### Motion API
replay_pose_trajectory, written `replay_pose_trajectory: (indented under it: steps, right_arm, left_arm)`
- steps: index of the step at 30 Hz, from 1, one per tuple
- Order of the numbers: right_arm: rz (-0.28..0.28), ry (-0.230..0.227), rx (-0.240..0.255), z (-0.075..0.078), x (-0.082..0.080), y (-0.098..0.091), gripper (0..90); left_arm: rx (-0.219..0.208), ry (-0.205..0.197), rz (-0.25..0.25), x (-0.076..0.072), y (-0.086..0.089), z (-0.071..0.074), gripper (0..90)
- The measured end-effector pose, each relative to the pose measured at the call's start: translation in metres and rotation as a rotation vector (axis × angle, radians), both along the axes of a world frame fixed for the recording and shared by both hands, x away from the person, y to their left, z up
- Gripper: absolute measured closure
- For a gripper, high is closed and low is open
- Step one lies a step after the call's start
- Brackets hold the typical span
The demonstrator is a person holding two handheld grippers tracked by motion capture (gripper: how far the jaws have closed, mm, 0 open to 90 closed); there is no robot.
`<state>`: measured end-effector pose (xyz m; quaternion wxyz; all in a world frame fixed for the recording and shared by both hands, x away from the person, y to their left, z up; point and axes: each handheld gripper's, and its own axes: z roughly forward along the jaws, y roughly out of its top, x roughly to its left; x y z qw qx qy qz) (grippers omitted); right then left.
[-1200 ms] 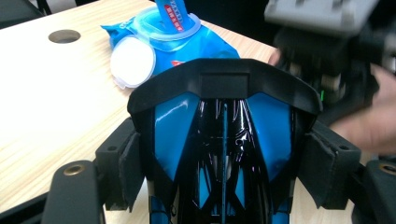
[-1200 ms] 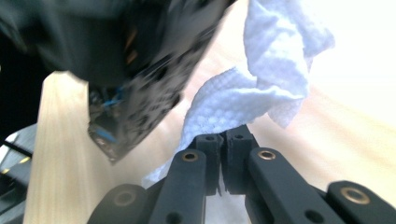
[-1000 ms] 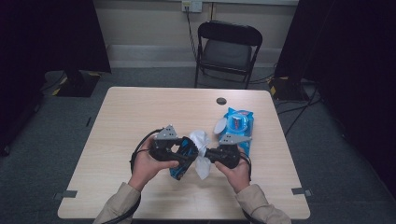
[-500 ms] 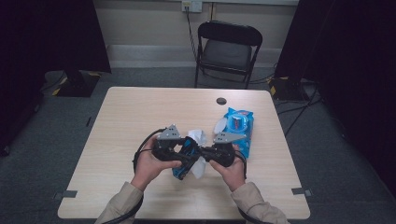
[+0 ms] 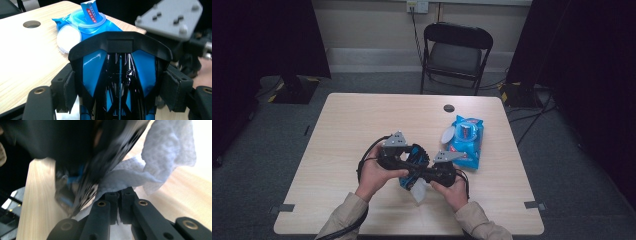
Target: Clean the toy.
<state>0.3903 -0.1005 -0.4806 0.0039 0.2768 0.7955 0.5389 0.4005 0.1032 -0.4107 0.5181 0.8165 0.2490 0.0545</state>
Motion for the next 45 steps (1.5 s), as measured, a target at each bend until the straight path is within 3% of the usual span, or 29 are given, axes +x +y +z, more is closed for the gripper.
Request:
replay_pose_trajectory:
  steps: [6, 14, 22, 29, 32, 36, 38, 39, 44, 45]
  right_arm:
    - [0.012, -0.01, -0.046, -0.002, -0.004, -0.008, 87.4]
    - [-0.056, -0.028, -0.065, 0.006, -0.002, -0.044, 87.4]
    - [-0.123, -0.021, -0.088, 0.004, -0.006, -0.083, 87.3]
    - [-0.139, -0.003, -0.156, -0.004, -0.008, -0.104, 87.0]
    - [-0.149, 0.009, -0.174, -0.009, -0.008, -0.112, 86.5]
    - [-0.157, 0.008, -0.217, -0.014, -0.007, -0.116, 84.6]
    - [-0.165, 0.008, -0.236, -0.015, -0.007, -0.117, 82.2]
    - [-0.164, 0.007, -0.241, -0.015, -0.007, -0.116, 80.5]
    - [-0.169, 0.002, -0.238, -0.016, -0.005, -0.118, 74.6]
    - [-0.173, 0.003, -0.244, -0.017, -0.005, -0.118, 74.3]
  left_arm:
    - [0.023, 0.005, 0.026, 0.002, 0.011, -0.002, 25.4]
    - [0.073, 0.014, 0.065, 0.003, 0.031, -0.007, 25.4]
    - [0.138, 0.04, 0.14, 0.008, 0.062, -0.022, 25.4]
    - [0.16, 0.06, 0.197, 0.014, 0.083, -0.029, 25.4]
    - [0.191, 0.057, 0.207, 0.018, 0.084, -0.03, 25.4]
    - [0.218, 0.084, 0.226, 0.027, 0.082, -0.037, 25.3]
    - [0.207, 0.105, 0.24, 0.029, 0.079, -0.044, 25.3]
    - [0.232, 0.11, 0.241, 0.032, 0.079, -0.049, 25.3]
    - [0.272, 0.132, 0.26, 0.036, 0.076, -0.064, 25.2]
    - [0.298, 0.132, 0.263, 0.038, 0.075, -0.066, 25.1]
